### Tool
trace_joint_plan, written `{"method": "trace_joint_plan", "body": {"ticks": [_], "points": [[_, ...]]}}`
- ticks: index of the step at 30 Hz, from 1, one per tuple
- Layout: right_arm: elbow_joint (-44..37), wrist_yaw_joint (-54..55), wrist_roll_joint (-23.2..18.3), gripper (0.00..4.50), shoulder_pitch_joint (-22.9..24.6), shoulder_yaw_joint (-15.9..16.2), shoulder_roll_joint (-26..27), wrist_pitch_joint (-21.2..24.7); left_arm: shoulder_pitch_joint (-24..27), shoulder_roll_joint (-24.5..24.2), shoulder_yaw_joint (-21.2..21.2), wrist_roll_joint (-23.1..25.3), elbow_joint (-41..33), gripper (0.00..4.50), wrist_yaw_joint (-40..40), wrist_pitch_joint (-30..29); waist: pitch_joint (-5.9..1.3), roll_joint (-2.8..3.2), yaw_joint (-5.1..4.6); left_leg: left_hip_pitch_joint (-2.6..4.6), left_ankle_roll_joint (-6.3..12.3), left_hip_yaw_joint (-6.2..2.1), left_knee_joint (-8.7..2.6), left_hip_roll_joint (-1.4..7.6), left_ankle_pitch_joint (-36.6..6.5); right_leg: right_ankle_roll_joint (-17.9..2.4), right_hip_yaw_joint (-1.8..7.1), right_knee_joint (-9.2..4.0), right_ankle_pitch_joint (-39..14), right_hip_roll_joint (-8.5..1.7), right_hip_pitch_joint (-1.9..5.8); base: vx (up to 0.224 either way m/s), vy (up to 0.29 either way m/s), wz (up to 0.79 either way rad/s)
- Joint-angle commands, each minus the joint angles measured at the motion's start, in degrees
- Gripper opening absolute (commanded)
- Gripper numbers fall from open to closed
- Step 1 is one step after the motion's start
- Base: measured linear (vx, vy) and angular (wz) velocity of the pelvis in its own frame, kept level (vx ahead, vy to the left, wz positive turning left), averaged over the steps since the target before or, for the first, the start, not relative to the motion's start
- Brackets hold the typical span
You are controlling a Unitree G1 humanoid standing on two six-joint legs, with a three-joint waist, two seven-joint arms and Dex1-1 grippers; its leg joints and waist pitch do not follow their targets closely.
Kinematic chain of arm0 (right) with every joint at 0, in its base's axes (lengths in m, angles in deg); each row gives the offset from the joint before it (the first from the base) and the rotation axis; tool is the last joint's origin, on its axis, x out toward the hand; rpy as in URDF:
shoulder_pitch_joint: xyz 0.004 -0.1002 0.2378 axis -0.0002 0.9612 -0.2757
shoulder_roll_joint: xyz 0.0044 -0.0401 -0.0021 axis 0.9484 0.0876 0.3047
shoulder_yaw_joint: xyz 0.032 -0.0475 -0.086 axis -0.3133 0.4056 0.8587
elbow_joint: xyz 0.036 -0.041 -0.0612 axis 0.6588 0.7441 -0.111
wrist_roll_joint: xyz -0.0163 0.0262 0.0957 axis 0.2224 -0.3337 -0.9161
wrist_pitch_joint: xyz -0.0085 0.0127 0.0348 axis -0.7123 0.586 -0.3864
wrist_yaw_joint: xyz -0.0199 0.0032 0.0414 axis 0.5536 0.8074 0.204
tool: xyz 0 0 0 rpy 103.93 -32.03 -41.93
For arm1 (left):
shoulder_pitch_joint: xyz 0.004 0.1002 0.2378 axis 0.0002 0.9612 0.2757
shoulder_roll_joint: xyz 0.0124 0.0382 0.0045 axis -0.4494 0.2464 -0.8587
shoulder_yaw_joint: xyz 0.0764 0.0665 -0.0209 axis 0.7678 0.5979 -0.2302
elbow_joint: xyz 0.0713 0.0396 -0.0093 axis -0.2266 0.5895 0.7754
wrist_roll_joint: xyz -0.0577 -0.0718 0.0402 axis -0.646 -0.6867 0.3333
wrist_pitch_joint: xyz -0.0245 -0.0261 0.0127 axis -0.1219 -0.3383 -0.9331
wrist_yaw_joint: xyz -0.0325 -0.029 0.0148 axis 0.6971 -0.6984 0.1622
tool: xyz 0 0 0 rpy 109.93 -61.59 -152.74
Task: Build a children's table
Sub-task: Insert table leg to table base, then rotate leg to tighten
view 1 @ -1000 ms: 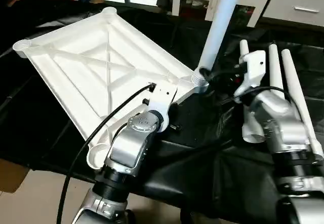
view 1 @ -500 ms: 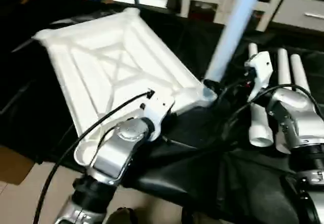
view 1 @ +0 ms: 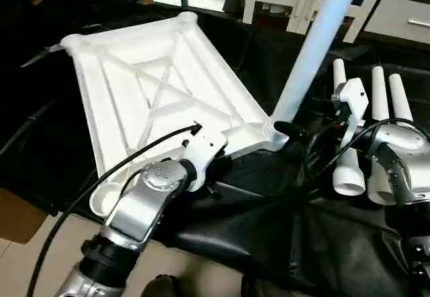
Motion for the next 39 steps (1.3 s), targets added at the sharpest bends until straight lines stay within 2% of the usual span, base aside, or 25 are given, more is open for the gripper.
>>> {"method": "trace_joint_plan", "body": {"ticks": [1, 8, 11, 13, 14, 17, 23, 29, 31, 34, 36, 37, 39], "points": [[-0.5, -1.7, -1.0, 4.35, 0.2, -0.2, -1.0, 0.5, 1.8, -1.1, 4.6, -1.0, 0.4, 0.53, 4.5, -0.7, -3.99, -0.86, -0.05, 1.01, 10.66, -1.07, -3.61, 2.79, -2.8, -15.2, 2.37, -3.47, -12.8, -2.63, 3.45, 0.000, 0.000, 0.00], [0.4, -3.7, -0.6, 4.35, 0.2, 0.4, -1.3, 0.1, 1.6, -2.6, 5.4, -2.0, -0.4, 0.53, 7.5, -0.2, -4.01, -0.96, 0.56, 1.05, 10.78, -0.94, -3.55, 2.83, -1.7, -16.0, 2.50, -3.20, -11.3, -2.72, 3.53, 0.000, 0.000, 0.00], [-0.1, -5.6, -0.7, 3.96, 0.6, 1.2, -1.8, 0.4, 1.4, -3.0, 5.2, -1.9, 0.0, 0.53, 8.1, 0.3, -4.02, -0.82, 0.68, 1.06, 10.28, -0.97, -3.59, 2.83, -2.4, -15.8, 2.49, -3.31, -11.9, -2.71, 3.58, 0.000, 0.000, 0.00], [-0.5, -6.5, -0.9, 3.87, 0.9, 1.4, -2.1, 0.8, 1.2, -3.2, 5.2, -1.9, 0.1, 0.53, 8.2, 0.4, -4.03, -0.85, 0.66, 1.03, 10.12, -0.98, -3.60, 2.82, -2.6, -15.8, 2.48, -3.30, -11.9, -2.70, 3.62, 0.000, 0.000, 0.00], [-0.6, -6.6, -0.9, 3.62, 1.0, 1.4, -2.2, 0.8, 1.2, -3.2, 5.2, -1.9, 0.2, 0.53, 8.3, 0.4, -4.01, -0.80, 0.66, 1.02, 10.00, -1.00, -3.64, 2.84, -2.8, -15.8, 2.49, -3.31, -12.0, -2.71, 3.61, 0.000, 0.000, 0.00], [-0.9, -7.2, -0.6, 3.56, 1.4, 1.6, -2.6, 0.7, 1.0, -3.4, 5.1, -1.9, 0.5, 0.53, 8.4, 0.5, -4.03, -0.66, 0.69, 1.04, 9.92, -1.02, -3.63, 2.84, -2.6, -16.0, 2.51, -3.25, -11.2, -2.70, 3.62, 0.000, 0.000, 0.00], [-0.9, -7.2, -0.6, 3.56, 1.4, 1.6, -2.6, 0.7, 1.0, -3.4, 5.1, -1.9, 0.5, 0.53, 8.4, 0.5, -4.05, -0.78, 0.67, 1.02, 9.97, -1.00, -3.62, 2.84, -2.6, -16.1, 2.51, -3.26, -11.2, -2.71, 3.65, 0.000, 0.000, 0.00], [-2.0, -7.6, -1.4, 3.16, 2.5, 1.4, -2.4, 2.0, 1.1, -3.7, 5.0, -1.9, 0.7, 0.53, 8.6, 0.7, -4.07, -0.75, 0.74, 1.00, 10.03, -1.02, -3.62, 2.86, -2.5, -16.0, 2.53, -3.21, -10.7, -2.70, 3.71, 0.000, 0.000, 0.00], [-2.0, -7.3, -1.6, 2.89, 2.7, 1.3, -2.1, 2.4, 1.1, -3.7, 5.0, -1.9, 0.7, 0.53, 8.6, 0.8, -4.07, -0.77, 0.69, 0.97, 10.00, -1.02, -3.64, 2.84, -2.6, -16.1, 2.50, -3.26, -10.9, -2.69, 3.69, 0.000, 0.000, 0.00], [-1.6, -3.5, -1.2, 2.73, 2.8, 0.6, -0.5, 3.2, 1.3, -2.9, 4.2, -2.0, 0.9, 0.53, 7.5, 0.3, -4.04, -0.79, 0.62, 0.98, 9.39, -1.04, -3.73, 2.83, -3.4, -15.7, 2.51, -3.43, -12.6, -2.77, 3.66, 0.000, 0.000, 0.00], [-0.4, 6.1, 2.1, 2.39, 3.1, 0.6, 3.2, 3.3, 1.4, -0.4, 2.9, -2.0, 0.9, 0.53, 4.0, -2.9, -3.91, -0.74, 0.44, 0.87, 8.42, -1.04, -3.89, 2.84, -3.7, -15.4, 2.51, -3.53, -13.3, -2.74, 3.58, 0.000, 0.000, 0.00], [-0.4, 6.1, 2.1, 2.39, 3.1, 0.6, 3.2, 3.3, 1.4, -0.4, 2.9, -2.0, 0.9, 0.53, 4.0, -2.9, -4.01, -0.58, 0.40, 0.91, 7.89, -1.05, -3.87, 2.81, -3.7, -15.3, 2.53, -3.52, -13.6, -2.76, 3.59, 0.000, 0.000, 0.00], [0.7, 16.7, 4.2, 2.27, 3.6, 0.3, 8.9, 5.0, 1.5, 3.3, 2.6, -1.8, 1.0, 0.53, 0.3, -6.0, -3.93, -0.68, -0.17, 0.66, 6.38, -1.13, -4.13, 2.66, -4.9, -14.5, 2.53, -3.80, -15.2, -2.76, 3.70, 0.000, 0.000, 0.00]]}}
